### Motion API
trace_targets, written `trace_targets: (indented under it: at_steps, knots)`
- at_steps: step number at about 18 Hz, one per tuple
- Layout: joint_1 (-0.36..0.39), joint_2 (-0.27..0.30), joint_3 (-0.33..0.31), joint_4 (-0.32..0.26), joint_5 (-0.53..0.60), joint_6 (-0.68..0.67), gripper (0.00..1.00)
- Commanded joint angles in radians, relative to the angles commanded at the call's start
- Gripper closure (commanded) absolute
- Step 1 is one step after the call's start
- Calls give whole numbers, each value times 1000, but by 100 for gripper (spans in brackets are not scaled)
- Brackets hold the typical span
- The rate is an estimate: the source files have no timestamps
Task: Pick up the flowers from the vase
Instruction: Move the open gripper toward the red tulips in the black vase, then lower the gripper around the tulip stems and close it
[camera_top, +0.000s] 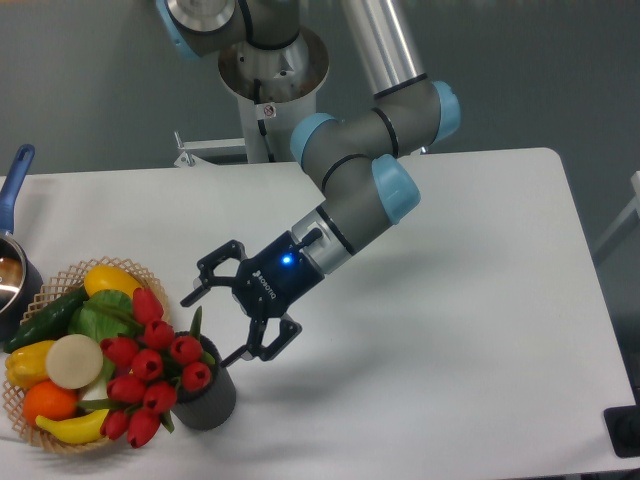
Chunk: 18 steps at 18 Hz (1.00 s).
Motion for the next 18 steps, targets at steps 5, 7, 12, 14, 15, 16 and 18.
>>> trace_targets:
  at_steps: [5, 7, 12, 14, 15, 16, 18]
  knots:
    - [-15, -40, 40, 0, 0, 0, 0]
    - [-26, -45, 45, 2, 2, 0, 0]
    - [-52, -71, 69, 15, 2, 0, 0]
    - [-55, -78, 80, 15, 3, -2, 0]
    - [-55, -80, 80, 15, 3, -2, 0]
    - [-57, -81, 80, 15, 3, -2, 0]
    - [-66, -87, 84, 15, 3, -2, 8]
